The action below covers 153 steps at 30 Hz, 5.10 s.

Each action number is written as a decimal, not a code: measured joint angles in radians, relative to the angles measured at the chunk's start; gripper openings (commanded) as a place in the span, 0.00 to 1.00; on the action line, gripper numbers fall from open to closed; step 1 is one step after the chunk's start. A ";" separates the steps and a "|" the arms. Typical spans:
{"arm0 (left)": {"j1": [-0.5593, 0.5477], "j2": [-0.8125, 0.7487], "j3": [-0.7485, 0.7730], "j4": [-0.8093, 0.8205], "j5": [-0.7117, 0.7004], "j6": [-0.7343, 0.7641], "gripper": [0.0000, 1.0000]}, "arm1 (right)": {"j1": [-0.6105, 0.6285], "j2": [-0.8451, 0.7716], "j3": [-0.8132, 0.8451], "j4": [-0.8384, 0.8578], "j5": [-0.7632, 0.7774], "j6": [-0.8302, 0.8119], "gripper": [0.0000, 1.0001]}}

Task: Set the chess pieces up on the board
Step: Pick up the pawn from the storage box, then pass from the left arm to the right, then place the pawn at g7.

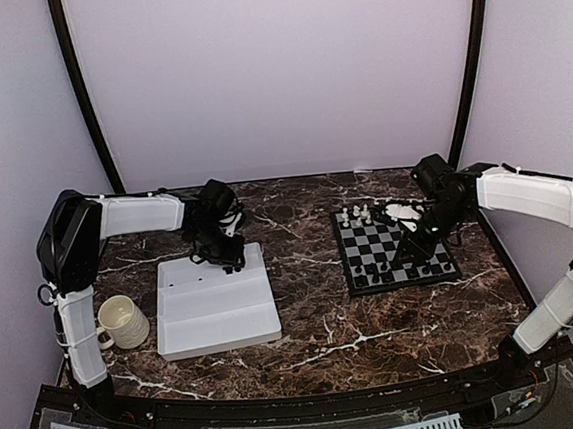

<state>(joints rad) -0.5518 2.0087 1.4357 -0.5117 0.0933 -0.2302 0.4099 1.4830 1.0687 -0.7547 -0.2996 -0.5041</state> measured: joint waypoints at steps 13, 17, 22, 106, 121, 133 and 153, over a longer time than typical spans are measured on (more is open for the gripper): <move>0.000 0.043 0.023 -0.064 -0.007 0.002 0.23 | 0.000 0.000 -0.004 0.000 0.000 0.000 0.28; 0.000 0.046 0.026 -0.065 -0.013 0.009 0.17 | 0.000 0.000 -0.004 -0.001 0.000 0.000 0.28; 0.000 0.050 0.036 -0.067 -0.013 0.028 0.11 | 0.000 0.000 -0.003 -0.002 0.000 0.000 0.28; -0.187 -0.598 -0.504 0.537 0.258 0.392 0.56 | 0.158 0.406 0.513 -0.090 -0.425 0.221 0.01; -0.181 -0.575 -0.505 0.551 0.159 0.376 0.56 | -0.191 0.036 0.020 -0.051 0.103 0.093 0.01; -0.181 -0.567 -0.503 0.548 0.161 0.367 0.56 | -0.307 0.026 -0.032 0.022 0.156 0.097 0.01; -0.180 -0.547 -0.492 0.537 0.167 0.364 0.56 | -0.307 0.137 -0.034 0.042 0.135 0.090 0.06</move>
<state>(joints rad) -0.7322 1.4620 0.9432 0.0254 0.2604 0.1341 0.1028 1.6203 1.0351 -0.7124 -0.1646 -0.4145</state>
